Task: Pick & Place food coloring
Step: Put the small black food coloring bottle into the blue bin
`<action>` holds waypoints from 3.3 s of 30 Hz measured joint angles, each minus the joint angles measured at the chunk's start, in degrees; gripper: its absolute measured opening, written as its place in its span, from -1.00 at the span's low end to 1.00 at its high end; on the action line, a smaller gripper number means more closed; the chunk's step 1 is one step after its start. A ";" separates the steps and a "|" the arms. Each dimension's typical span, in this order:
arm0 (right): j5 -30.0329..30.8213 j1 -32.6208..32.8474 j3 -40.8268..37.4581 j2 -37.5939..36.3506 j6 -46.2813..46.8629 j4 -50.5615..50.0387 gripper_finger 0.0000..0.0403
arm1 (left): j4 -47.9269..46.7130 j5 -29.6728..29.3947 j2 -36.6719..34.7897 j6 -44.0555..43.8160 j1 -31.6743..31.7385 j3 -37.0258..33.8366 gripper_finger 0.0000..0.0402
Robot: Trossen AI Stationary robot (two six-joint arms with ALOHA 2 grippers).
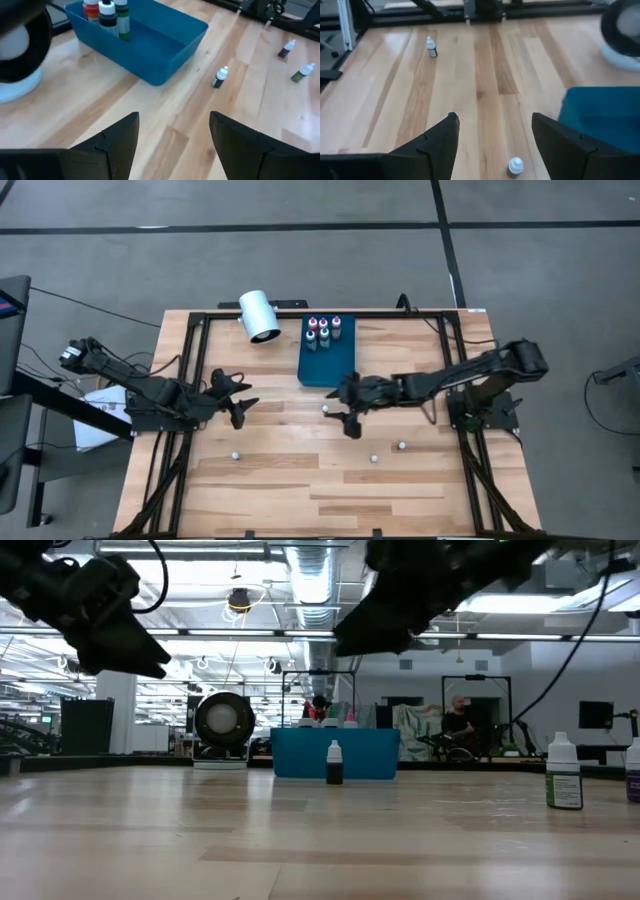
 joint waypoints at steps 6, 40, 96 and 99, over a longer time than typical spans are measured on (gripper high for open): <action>0.47 -0.13 5.29 7.15 0.02 -3.97 0.19 | -0.04 -0.73 -3.72 1.42 0.00 -3.80 0.16; 2.03 -2.68 8.00 10.70 8.74 -13.78 0.19 | 13.37 13.53 -8.45 16.93 10.36 -9.36 0.16; 1.99 -3.10 11.09 19.30 10.17 -15.17 -0.54 | 12.50 14.94 -8.45 15.15 10.34 -9.36 0.16; 1.99 -3.10 11.08 19.30 10.17 -14.70 -0.60 | 12.50 14.93 -8.45 15.09 10.34 -9.36 0.16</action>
